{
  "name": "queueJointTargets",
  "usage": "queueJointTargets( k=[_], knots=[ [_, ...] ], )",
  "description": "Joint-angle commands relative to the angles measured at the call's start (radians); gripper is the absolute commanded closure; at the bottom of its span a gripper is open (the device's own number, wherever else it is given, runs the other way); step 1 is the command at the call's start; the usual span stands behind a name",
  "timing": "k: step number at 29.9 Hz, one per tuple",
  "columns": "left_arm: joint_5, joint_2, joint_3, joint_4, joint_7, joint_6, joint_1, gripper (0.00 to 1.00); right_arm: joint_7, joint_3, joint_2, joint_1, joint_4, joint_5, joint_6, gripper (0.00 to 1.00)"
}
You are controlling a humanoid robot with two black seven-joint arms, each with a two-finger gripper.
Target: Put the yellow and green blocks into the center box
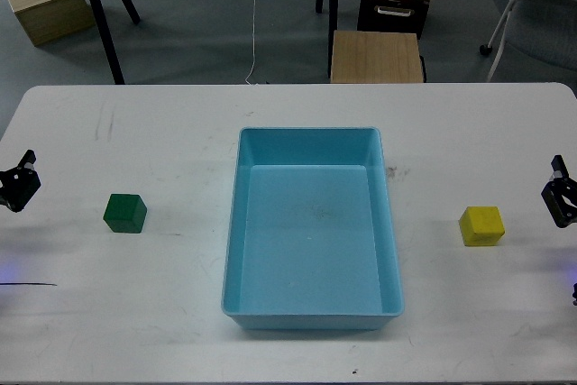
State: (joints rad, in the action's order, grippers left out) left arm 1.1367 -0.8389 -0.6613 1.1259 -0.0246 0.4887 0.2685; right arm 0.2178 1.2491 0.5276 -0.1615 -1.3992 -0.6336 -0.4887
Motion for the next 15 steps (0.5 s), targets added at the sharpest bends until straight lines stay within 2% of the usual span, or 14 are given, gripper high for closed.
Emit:
queueJointTargets(
  k=[1, 15],
  knots=[
    [0.0, 0.001, 0.0, 0.0, -0.002, 0.0, 0.0, 0.0, 0.002, 0.0, 0.0, 0.0, -0.004, 0.0, 0.0, 0.01],
    [-0.052, -0.006, -0.007, 0.008, 0.012, 0.0, 0.006, 0.0, -0.003, 0.001, 0.0, 0.004, -0.006, 0.0, 0.0, 0.01]
  ],
)
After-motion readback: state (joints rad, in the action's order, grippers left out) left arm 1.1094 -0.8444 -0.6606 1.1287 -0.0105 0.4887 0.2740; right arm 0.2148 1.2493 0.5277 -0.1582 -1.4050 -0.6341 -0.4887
